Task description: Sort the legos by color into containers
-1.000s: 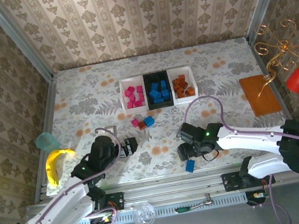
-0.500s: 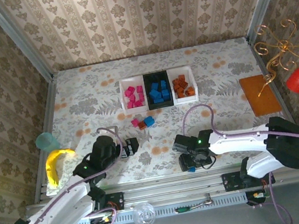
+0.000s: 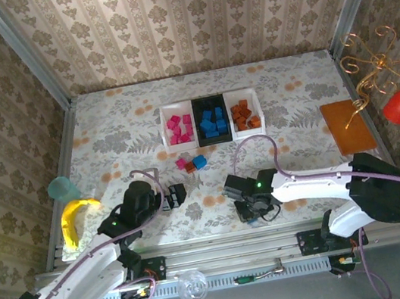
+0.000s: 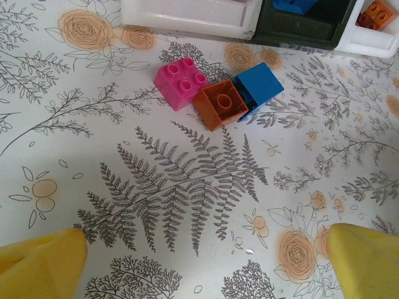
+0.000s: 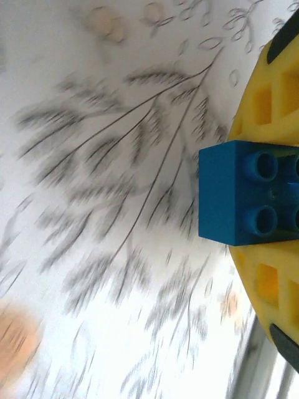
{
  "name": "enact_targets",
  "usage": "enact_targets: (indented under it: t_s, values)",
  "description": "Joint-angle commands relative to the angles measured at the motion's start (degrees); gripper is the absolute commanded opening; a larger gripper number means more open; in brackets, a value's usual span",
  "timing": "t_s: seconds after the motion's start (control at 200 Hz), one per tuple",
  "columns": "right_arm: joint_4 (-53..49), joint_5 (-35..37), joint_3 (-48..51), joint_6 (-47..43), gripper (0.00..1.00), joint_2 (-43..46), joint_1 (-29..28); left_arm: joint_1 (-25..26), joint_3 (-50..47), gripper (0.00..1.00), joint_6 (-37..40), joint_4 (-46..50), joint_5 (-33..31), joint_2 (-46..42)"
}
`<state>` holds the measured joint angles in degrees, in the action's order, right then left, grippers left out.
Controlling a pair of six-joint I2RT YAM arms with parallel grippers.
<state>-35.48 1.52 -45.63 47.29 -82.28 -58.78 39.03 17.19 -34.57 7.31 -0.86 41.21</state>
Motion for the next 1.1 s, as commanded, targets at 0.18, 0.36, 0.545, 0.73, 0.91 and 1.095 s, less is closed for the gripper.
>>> enact_targets:
  t_s: [0.18,0.36,0.545,0.73,0.91,1.095]
  values:
    - [9.5,6.5,-15.6,-14.4,0.28,0.3,13.1,-0.1,1.7,1.00,0.7,0.7,0.8,1.1]
    - [12.6,7.6,-29.9,-18.8,0.28,-13.3,20.9,0.0,2.1,1.00,0.2,1.3,0.9,1.6]
    - [7.4,12.7,-49.0,-21.5,0.28,-29.8,24.8,0.2,2.8,1.00,0.1,2.8,0.8,1.6]
    - [2.7,13.9,-62.1,-20.3,0.33,-40.9,27.0,0.3,3.0,1.00,0.1,2.9,1.0,2.3]
    - [0.2,12.9,-69.4,-21.1,0.65,-44.0,27.0,0.3,3.9,1.00,1.3,2.2,1.5,5.0]
    - [4.0,11.8,-62.4,-22.6,0.71,-35.6,25.1,-0.3,7.0,0.95,3.5,-0.5,2.5,13.4]
